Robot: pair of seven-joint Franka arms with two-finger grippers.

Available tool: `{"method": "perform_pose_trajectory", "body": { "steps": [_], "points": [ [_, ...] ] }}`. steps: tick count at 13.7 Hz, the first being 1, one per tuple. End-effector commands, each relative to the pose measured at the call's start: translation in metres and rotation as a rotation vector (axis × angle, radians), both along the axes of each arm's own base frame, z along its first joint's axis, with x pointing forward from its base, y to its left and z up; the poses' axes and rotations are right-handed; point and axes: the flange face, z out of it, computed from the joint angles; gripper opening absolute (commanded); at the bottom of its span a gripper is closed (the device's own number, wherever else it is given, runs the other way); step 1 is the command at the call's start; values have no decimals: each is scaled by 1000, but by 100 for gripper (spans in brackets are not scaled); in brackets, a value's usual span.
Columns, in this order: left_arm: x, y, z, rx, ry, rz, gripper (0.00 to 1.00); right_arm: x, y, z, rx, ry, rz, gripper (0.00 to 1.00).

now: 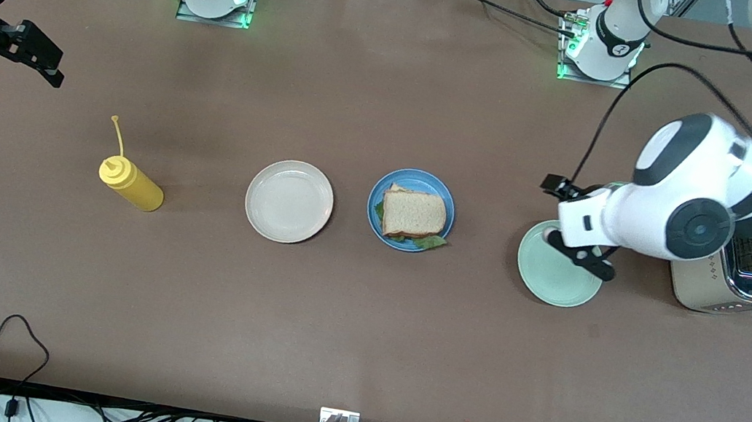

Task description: Make sandwich in blue plate with both arms

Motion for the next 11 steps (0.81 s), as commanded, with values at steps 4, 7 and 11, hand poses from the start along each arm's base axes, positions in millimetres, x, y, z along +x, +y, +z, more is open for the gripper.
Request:
{"method": "perform_pose_trajectory", "body": {
  "steps": [4,7,11],
  "points": [
    [-15,51,116,100,-215,153,100,9,-4,-2,-9,9,-63,100],
    [-36,81,143,73,-310,236,100,8,-2,-2,-8,11,-57,100],
    [-65,104,156,65,-412,267,100,8,-2,-5,-10,17,-55,100]
  ]
}}
